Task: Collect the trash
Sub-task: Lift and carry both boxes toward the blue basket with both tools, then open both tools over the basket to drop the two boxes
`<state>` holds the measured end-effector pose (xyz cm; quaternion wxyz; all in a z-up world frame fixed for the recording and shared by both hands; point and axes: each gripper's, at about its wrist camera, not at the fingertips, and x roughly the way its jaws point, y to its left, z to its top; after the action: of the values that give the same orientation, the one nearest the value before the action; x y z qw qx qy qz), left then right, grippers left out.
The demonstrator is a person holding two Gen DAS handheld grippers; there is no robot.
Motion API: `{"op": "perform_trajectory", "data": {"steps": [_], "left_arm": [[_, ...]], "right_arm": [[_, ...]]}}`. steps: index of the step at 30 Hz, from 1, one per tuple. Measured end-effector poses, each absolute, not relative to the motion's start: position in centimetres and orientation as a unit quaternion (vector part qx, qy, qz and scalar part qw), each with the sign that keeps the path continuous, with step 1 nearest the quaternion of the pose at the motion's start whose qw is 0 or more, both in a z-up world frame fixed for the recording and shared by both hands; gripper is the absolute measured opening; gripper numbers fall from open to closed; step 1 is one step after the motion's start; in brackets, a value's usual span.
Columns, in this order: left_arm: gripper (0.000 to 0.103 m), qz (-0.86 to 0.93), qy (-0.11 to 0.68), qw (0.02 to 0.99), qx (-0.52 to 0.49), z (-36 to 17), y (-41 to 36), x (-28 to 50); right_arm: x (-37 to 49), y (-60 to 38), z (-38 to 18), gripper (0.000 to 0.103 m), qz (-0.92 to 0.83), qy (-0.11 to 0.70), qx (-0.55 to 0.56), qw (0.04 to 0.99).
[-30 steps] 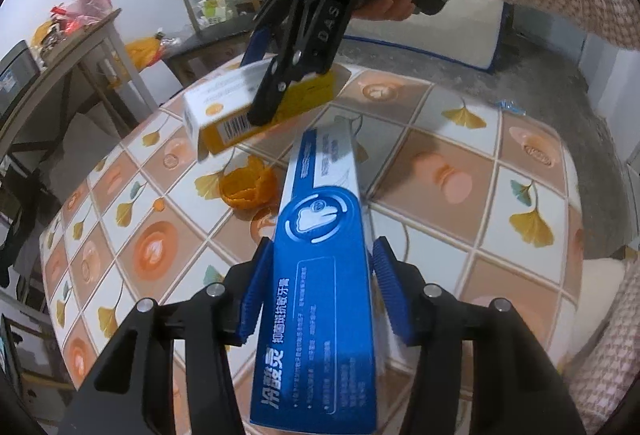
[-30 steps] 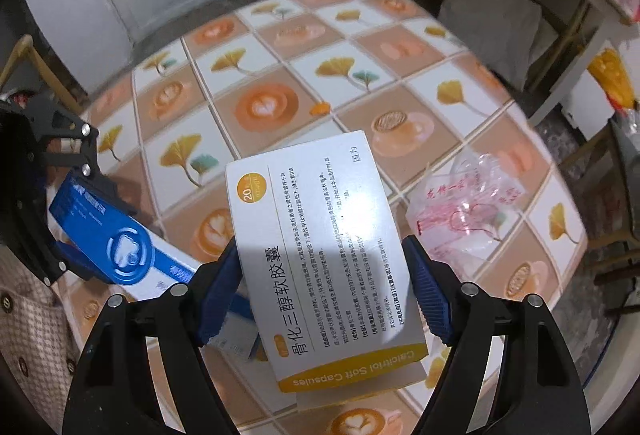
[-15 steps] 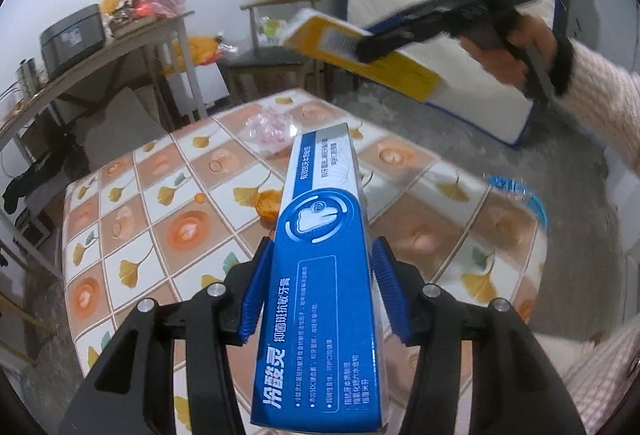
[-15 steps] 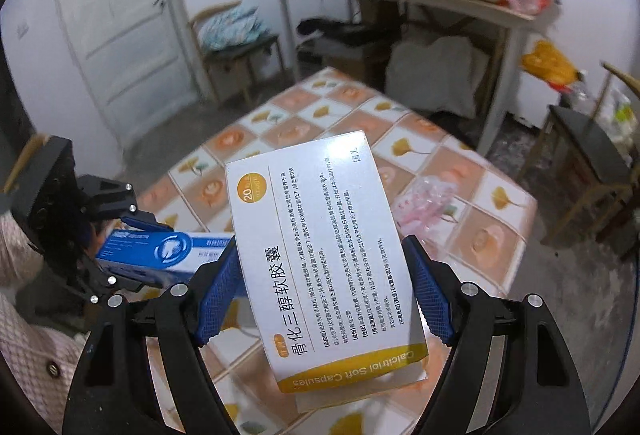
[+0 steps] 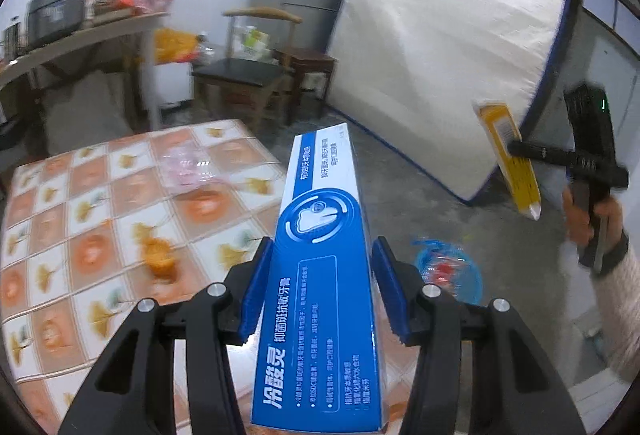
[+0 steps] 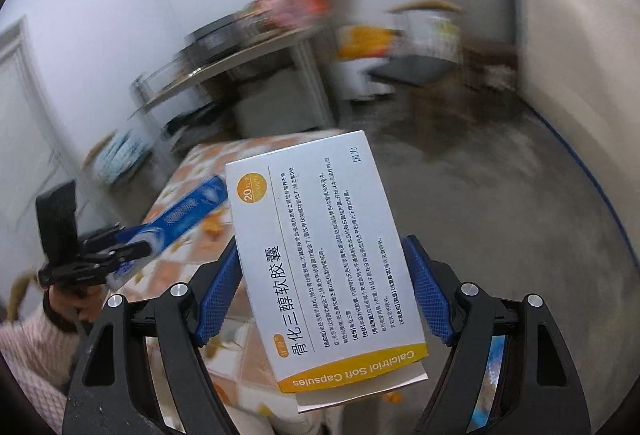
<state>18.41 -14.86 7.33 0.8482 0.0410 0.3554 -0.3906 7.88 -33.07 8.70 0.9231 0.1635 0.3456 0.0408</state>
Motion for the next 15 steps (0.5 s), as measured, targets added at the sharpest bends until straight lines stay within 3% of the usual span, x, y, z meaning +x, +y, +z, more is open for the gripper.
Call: {"op": "perform_trajectory", "data": {"steps": [6, 15], "left_arm": [[0.049, -0.453, 0.375, 0.807, 0.052, 6.4, -24.7, 16.0], [0.049, -0.505, 0.495, 0.701, 0.091, -2.4, -42.7, 11.2]], "right_arm": [[-1.9, -42.1, 1.8, 0.074, -0.072, 0.346, 0.332, 0.874], [-11.6, -49.8, -9.4, 0.074, -0.169, 0.328, 0.507, 0.779]]}}
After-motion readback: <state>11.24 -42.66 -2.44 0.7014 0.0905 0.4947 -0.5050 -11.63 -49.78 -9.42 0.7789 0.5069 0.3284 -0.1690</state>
